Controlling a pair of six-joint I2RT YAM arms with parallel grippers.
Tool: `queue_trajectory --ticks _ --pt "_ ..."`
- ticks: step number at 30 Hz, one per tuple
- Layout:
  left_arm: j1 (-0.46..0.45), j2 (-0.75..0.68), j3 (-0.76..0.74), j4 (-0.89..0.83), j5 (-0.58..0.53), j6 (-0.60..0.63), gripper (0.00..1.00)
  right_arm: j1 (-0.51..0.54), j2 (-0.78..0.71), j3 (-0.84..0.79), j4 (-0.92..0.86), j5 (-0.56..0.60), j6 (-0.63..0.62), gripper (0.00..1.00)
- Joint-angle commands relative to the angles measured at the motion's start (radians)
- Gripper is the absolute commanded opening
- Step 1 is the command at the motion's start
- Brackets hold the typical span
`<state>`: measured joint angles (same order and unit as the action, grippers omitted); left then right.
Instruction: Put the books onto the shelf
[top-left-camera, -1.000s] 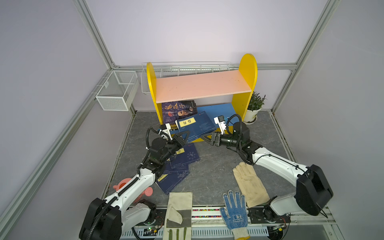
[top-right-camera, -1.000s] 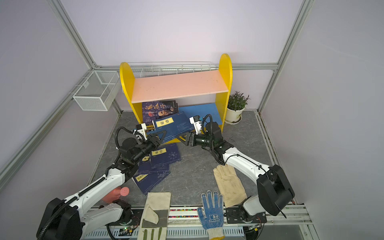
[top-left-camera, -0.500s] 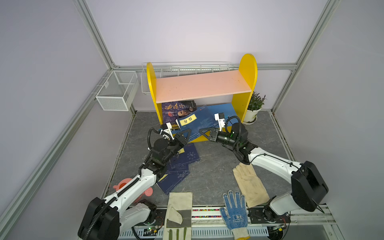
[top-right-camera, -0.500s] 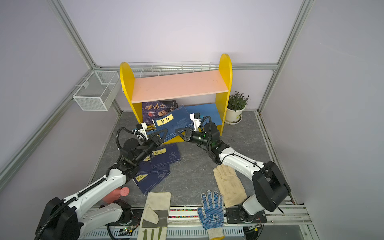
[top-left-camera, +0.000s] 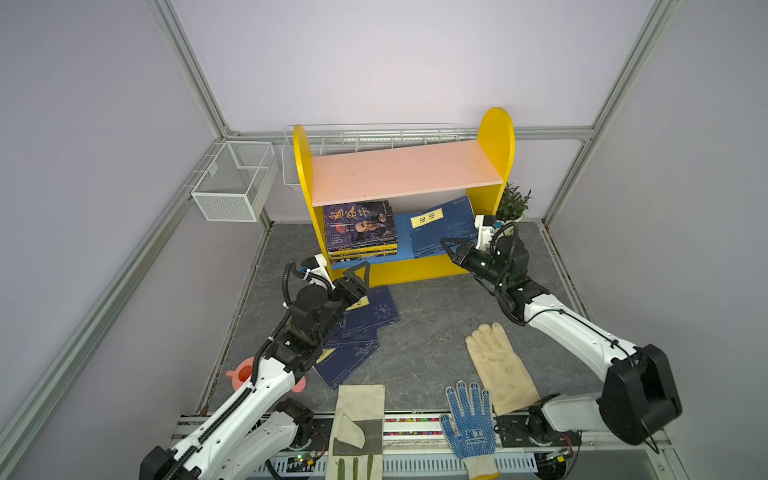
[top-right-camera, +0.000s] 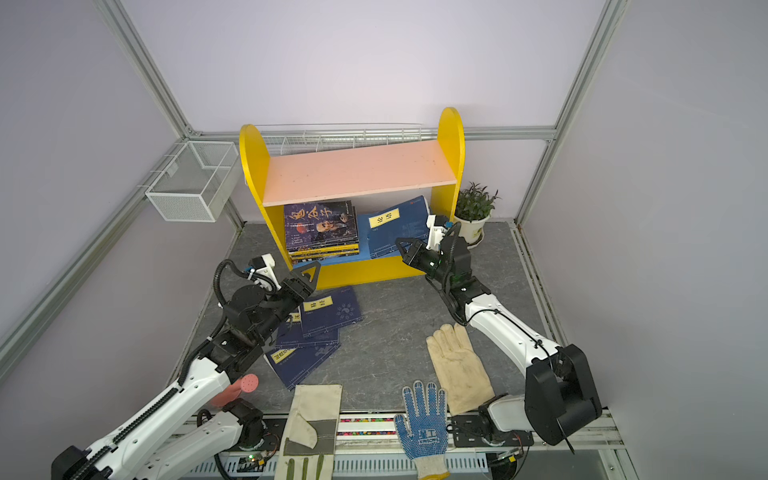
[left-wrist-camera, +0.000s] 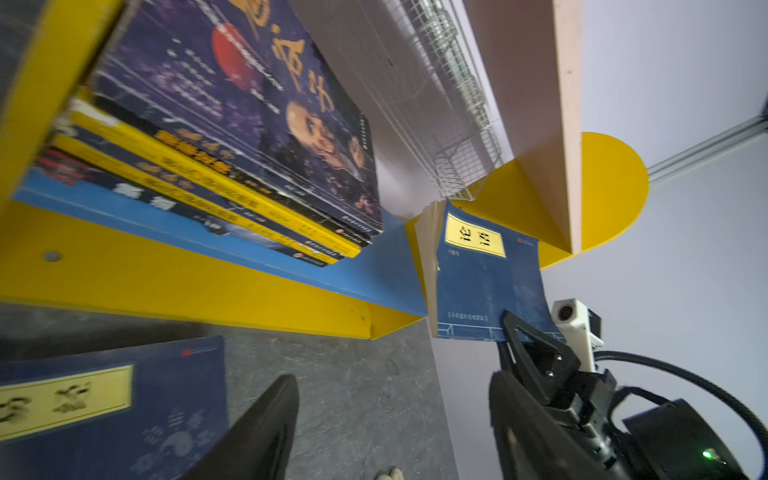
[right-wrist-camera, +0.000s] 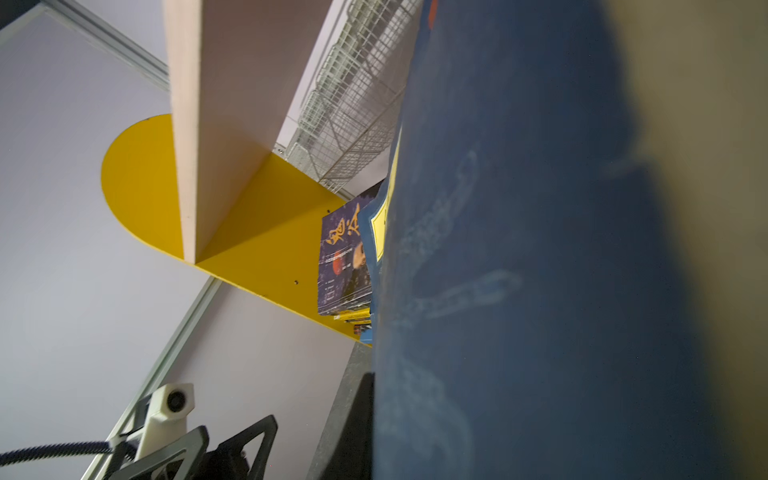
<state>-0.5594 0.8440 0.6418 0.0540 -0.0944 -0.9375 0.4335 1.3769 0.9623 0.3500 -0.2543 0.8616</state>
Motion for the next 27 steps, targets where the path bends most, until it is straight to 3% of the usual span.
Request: queue_trajectory --ticks 1,10,20,21,25,27 --pt "-0.001 -0.033 0.025 -0.235 -0.135 0.036 0.72 -0.01 0.019 0.056 -0.046 0.071 -0.051 0.07" --pt "0.0 -0.12 0.004 -0.317 -0.184 0.039 0.72 -0.023 0.181 0.184 -0.037 0.095 0.029 0.08" --pt "0.0 -0.129 0.009 -0.339 -0.192 0.042 0.71 -0.064 0.324 0.331 -0.321 0.122 0.135 0.16" --pt "0.0 -0.13 0.01 -0.338 -0.19 0.042 0.71 -0.071 0.339 0.338 -0.347 0.117 0.146 0.19" --pt "0.0 -0.129 0.012 -0.329 -0.182 0.044 0.7 -0.094 0.377 0.327 -0.375 0.108 0.194 0.48" --pt "0.0 -0.127 0.012 -0.324 -0.177 0.044 0.69 -0.101 0.389 0.331 -0.403 0.11 0.209 0.57"
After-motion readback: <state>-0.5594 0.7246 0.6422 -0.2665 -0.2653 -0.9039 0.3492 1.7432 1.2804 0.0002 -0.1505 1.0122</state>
